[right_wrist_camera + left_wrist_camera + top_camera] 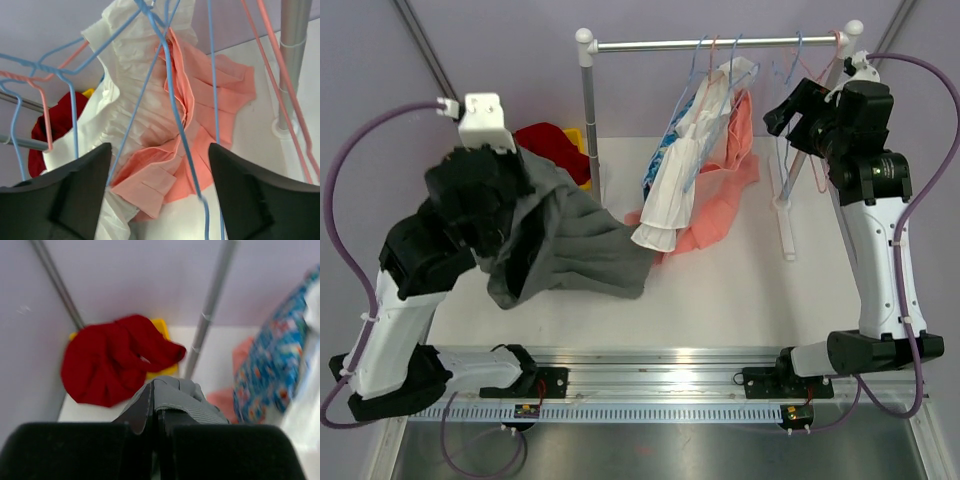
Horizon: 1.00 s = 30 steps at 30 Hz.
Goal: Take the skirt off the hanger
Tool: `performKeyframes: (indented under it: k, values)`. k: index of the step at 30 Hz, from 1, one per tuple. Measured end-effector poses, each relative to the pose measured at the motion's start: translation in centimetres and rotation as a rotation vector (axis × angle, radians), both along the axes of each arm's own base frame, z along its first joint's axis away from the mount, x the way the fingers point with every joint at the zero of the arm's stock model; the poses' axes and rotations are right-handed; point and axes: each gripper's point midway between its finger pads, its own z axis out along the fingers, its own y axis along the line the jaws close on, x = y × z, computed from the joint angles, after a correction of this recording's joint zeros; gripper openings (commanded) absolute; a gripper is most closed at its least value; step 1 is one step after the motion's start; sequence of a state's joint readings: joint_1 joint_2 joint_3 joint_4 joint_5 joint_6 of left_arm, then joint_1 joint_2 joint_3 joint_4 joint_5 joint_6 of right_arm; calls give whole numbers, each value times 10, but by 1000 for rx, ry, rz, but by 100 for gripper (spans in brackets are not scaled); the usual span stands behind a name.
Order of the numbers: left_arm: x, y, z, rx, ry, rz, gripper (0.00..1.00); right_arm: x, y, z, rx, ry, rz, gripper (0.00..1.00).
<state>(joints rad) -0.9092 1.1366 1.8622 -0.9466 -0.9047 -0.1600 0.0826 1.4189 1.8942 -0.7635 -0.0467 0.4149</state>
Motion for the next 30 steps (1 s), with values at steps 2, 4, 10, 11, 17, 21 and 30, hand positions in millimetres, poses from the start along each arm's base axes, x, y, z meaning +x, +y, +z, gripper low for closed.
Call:
performKeyframes:
  k: [2,4,10,11,17,21,30]
  values:
    - [21,20,29,3,-45,67,0,-6,-2,-5,-2,4,-7,92]
    - [47,43,53,8,-88,144,0,-12,-3,-12,-3,9,-12,94]
    - [138,113,71,-23,-135,349,0,-43,-4,-43,7,26,-11,94]
    - [155,125,66,-35,-135,373,0,-49,-3,-48,13,26,-5,94]
    - [251,186,22,-102,-119,455,0,-72,7,-73,45,18,57,95]
    - [301,206,-34,-128,-54,482,3,-80,11,-76,53,-12,87,95]
    - [357,198,-214,-182,280,469,99,-100,31,-10,79,-233,221,95]
